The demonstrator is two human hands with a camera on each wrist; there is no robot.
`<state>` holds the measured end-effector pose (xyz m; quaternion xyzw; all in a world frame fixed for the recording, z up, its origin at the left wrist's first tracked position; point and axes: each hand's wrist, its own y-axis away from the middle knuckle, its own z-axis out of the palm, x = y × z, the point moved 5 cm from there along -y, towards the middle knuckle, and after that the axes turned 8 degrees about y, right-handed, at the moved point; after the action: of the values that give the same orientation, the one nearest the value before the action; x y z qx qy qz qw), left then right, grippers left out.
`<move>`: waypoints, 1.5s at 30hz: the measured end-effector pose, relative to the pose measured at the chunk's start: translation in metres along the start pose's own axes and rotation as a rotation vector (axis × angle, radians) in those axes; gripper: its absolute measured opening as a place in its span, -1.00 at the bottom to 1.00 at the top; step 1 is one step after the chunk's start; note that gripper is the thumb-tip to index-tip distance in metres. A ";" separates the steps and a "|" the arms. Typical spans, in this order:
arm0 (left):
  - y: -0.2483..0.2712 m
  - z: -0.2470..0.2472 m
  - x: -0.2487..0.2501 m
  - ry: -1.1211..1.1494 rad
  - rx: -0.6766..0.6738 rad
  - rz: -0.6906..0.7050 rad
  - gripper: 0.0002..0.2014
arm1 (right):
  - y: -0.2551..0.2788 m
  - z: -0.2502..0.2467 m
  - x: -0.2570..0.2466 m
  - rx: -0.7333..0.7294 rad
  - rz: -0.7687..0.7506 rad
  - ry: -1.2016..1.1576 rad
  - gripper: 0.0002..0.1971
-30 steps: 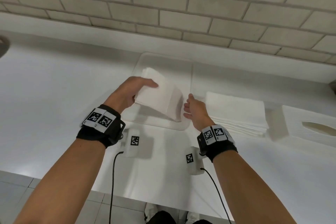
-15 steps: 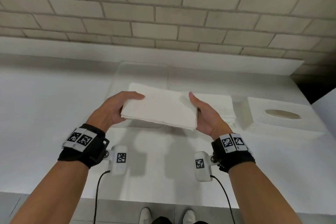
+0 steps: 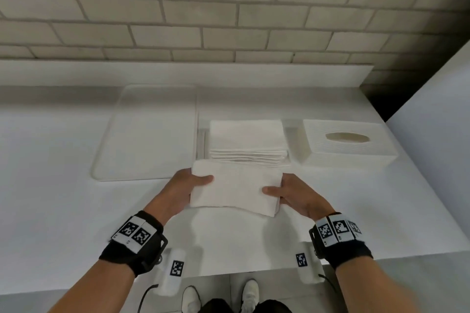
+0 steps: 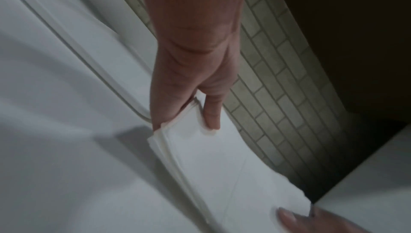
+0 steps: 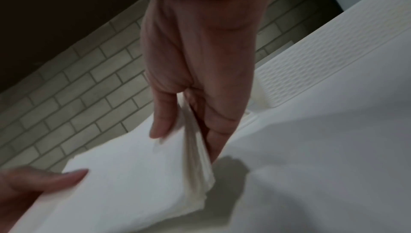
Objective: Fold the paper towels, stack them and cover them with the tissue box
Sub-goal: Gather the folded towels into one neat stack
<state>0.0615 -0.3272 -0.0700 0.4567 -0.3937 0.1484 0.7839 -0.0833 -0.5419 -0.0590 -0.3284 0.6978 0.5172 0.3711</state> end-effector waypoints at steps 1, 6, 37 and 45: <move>-0.002 0.001 0.000 -0.043 0.027 0.077 -0.64 | 0.001 -0.003 0.002 0.052 -0.020 0.033 -0.75; 0.005 0.007 -0.003 -0.223 0.057 0.386 -0.75 | 0.003 -0.008 0.002 0.227 -0.193 0.121 -0.79; -0.044 0.060 0.115 -0.160 0.318 0.288 -0.91 | -0.061 -0.079 -0.090 0.618 -0.098 0.204 -0.91; -0.071 0.057 0.098 -0.214 0.401 0.181 -0.49 | -0.086 -0.083 -0.065 0.633 0.051 0.279 -0.67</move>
<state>0.1395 -0.4255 -0.0232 0.5793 -0.4765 0.2440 0.6147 0.0071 -0.6383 -0.0285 -0.2471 0.8757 0.2344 0.3423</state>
